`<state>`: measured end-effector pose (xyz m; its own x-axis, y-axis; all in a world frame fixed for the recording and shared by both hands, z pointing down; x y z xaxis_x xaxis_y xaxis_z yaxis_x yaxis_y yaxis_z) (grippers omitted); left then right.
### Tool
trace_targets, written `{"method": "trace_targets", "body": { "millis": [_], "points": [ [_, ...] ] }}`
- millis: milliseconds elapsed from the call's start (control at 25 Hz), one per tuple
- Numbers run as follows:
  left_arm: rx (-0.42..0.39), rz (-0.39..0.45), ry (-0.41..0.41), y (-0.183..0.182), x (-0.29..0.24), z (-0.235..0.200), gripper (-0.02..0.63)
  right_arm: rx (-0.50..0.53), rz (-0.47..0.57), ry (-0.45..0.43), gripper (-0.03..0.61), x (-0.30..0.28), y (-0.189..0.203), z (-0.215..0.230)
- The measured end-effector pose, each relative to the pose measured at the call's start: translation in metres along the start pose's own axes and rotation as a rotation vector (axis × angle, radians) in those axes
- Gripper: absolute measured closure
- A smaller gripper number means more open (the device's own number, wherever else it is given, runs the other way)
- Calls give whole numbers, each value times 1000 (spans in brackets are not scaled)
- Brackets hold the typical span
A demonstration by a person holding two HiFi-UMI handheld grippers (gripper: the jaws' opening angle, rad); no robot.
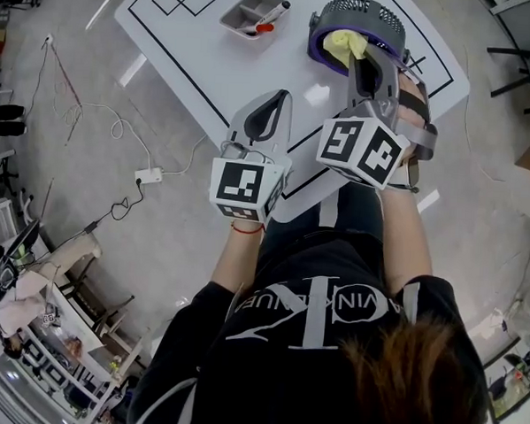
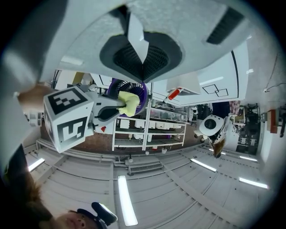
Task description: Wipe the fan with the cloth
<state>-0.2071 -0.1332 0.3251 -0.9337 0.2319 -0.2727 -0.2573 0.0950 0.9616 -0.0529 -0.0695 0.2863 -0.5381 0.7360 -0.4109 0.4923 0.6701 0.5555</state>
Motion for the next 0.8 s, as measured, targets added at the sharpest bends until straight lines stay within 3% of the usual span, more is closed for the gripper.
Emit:
{"method": "trace_targets", "body": {
  "millis": [360, 600, 800],
  "points": [
    [-17, 22, -40, -16, 10, 12, 607, -39, 22, -30, 546, 21, 19, 13],
    [-15, 47, -83, -30, 17, 19, 607, -236, 105, -195, 546, 41, 35, 25],
    [-30, 67, -124, -48, 27, 27, 607, -390, 159, -278, 548, 64, 50, 42]
  ]
}}
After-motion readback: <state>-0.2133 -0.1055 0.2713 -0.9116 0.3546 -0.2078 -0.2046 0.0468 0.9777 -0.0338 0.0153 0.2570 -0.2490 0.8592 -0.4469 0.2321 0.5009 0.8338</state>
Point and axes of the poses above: the fingertips, and each gripper's own axes: x backward along the fingers, z to its right, y out of its underside, the point moved 9 cm from there along x, backward along the fingers, and after that the axes turned 5 degrees about -x, right-handed, at the moved point
